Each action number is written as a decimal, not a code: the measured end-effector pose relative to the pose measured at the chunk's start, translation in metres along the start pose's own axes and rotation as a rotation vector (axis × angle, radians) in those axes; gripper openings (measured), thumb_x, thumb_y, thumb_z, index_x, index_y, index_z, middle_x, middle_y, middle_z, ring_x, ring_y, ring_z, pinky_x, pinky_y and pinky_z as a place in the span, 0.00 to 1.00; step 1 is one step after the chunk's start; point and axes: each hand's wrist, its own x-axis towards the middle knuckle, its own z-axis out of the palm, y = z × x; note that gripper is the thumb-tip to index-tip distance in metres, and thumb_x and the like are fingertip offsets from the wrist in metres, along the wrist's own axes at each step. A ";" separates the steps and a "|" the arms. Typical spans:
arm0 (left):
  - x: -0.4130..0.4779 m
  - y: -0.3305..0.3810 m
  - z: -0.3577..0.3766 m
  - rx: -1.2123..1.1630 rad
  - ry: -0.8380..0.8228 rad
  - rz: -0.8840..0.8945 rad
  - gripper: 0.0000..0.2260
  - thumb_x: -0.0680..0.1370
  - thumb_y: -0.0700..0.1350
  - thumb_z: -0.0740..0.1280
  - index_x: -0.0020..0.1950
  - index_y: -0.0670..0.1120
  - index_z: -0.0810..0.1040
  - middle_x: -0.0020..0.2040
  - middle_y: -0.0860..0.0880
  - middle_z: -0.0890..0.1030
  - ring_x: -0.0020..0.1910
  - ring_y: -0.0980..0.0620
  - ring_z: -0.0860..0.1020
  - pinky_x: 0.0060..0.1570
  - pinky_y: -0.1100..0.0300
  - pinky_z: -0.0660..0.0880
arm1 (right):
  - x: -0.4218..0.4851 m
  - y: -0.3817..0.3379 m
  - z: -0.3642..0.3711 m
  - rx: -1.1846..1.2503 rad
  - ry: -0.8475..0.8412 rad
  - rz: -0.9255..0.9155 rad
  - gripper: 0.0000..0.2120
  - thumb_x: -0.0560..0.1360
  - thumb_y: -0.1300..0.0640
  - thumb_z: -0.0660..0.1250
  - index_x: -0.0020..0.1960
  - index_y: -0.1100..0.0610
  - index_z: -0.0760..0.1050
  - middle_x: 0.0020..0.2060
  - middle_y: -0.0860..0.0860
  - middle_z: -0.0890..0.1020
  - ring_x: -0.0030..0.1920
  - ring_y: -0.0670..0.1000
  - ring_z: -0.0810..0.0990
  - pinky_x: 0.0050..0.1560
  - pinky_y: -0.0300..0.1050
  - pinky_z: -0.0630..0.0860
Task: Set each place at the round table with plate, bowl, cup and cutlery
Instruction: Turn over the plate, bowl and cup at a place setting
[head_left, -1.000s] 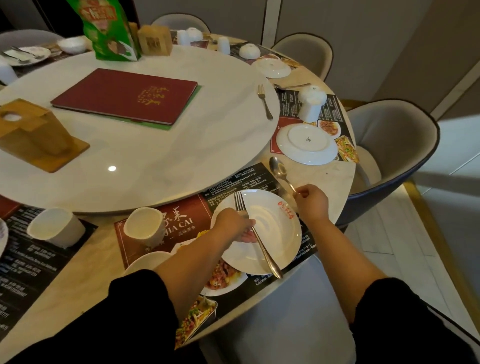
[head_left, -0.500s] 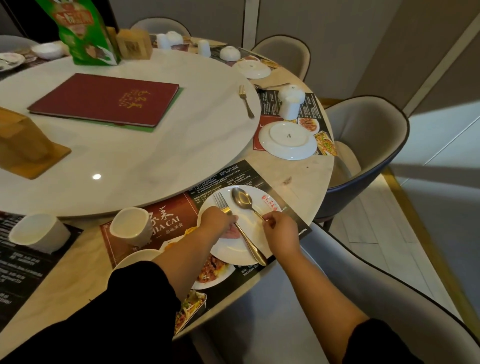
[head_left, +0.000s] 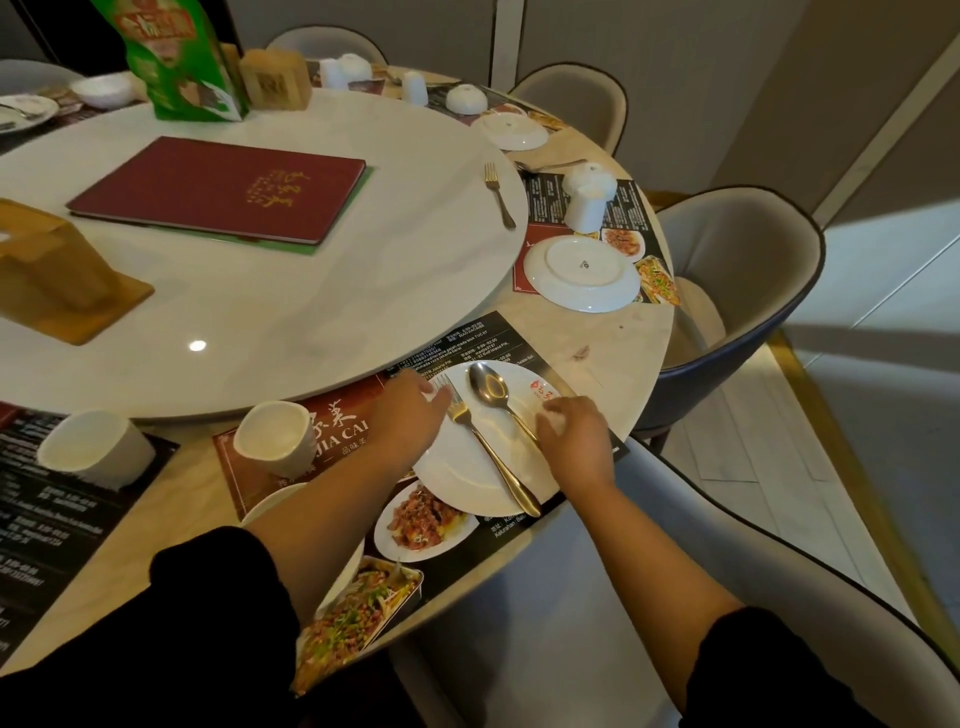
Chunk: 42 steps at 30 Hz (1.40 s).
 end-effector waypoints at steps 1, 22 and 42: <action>0.002 -0.005 -0.003 -0.003 0.035 -0.002 0.13 0.78 0.54 0.63 0.50 0.44 0.75 0.50 0.45 0.76 0.51 0.45 0.76 0.52 0.51 0.74 | 0.003 0.001 -0.004 0.004 0.035 0.009 0.14 0.78 0.55 0.61 0.62 0.57 0.74 0.61 0.55 0.74 0.60 0.54 0.73 0.59 0.44 0.70; -0.011 -0.022 -0.027 -0.104 -0.182 -0.180 0.18 0.83 0.49 0.54 0.69 0.42 0.69 0.69 0.42 0.70 0.67 0.44 0.69 0.65 0.53 0.64 | -0.008 -0.010 -0.006 0.246 -0.127 0.180 0.12 0.79 0.61 0.60 0.59 0.61 0.77 0.54 0.58 0.81 0.54 0.58 0.79 0.54 0.50 0.76; -0.062 -0.117 -0.146 0.147 -0.035 -0.052 0.09 0.77 0.50 0.66 0.48 0.44 0.76 0.46 0.46 0.79 0.44 0.50 0.76 0.42 0.59 0.71 | -0.029 -0.145 0.074 0.162 -0.409 -0.476 0.28 0.72 0.54 0.71 0.70 0.56 0.67 0.67 0.55 0.70 0.67 0.53 0.69 0.66 0.46 0.66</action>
